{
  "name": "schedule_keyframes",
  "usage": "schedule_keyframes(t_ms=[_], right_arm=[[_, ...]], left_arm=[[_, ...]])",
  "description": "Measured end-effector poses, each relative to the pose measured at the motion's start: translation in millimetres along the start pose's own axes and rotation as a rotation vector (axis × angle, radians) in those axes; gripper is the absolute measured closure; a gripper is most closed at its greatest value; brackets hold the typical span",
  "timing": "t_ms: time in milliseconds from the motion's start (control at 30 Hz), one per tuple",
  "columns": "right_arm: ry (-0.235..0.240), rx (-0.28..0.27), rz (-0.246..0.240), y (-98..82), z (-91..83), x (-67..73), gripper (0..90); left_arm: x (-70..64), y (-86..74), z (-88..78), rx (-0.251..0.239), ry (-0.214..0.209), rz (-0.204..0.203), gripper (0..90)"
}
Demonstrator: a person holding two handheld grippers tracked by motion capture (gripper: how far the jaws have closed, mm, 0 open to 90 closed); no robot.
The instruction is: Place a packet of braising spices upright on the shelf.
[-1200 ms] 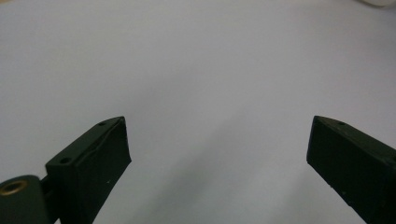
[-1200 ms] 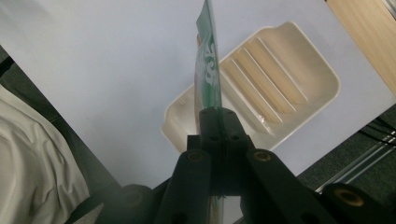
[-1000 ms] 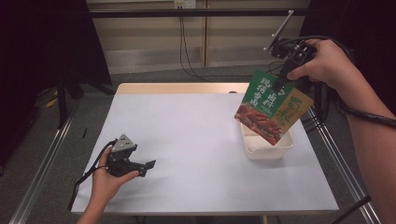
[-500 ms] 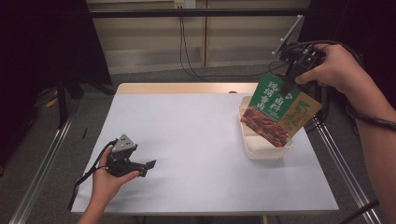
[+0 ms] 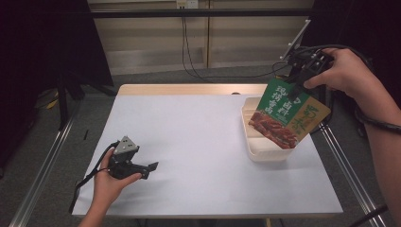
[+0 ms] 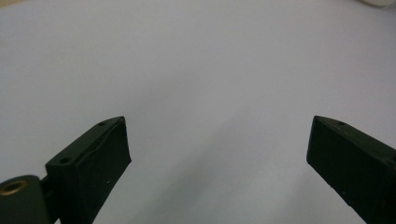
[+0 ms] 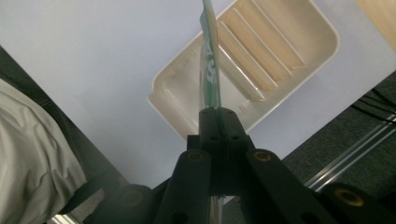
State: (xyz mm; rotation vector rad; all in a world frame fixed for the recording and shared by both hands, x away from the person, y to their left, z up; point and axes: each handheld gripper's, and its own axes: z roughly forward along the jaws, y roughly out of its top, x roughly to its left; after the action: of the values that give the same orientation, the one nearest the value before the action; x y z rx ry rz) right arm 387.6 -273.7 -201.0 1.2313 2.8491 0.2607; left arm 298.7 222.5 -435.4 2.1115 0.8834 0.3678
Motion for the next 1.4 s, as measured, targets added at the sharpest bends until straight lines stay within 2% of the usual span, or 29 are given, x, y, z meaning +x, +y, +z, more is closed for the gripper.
schedule_keyframes(t_ms=[33,67,400,600,800,900,1400], right_arm=[[-0.011,-0.002,0.005,-0.3,0.4,-0.2,90.0],[0.0,-0.001,0.008,-1.0,1.2,-0.4,90.0],[-0.005,0.004,0.011,-3.1,5.4,-1.1,90.0],[-0.009,0.014,0.007,-3.3,9.5,-1.9,90.0],[-0.006,0.024,0.01,-2.7,14.1,-2.4,90.0],[0.002,0.025,0.011,-2.2,15.5,-2.6,90.0],[0.009,0.039,0.005,2.0,26.0,-4.8,90.0]], left_arm=[[0.1,0.1,0.0,0.001,0.0,0.002,5.7],[0.1,0.2,-0.1,0.001,0.002,0.003,5.7],[-1.3,0.2,-0.2,-0.001,0.009,-0.007,5.7],[-0.9,0.8,-1.3,0.0,0.013,0.004,5.7],[-0.6,0.7,-0.8,-0.001,0.003,0.008,5.7],[-0.8,0.9,-1.3,0.001,0.016,0.006,5.7],[-0.4,0.7,-0.9,-0.003,0.015,0.01,5.7]])
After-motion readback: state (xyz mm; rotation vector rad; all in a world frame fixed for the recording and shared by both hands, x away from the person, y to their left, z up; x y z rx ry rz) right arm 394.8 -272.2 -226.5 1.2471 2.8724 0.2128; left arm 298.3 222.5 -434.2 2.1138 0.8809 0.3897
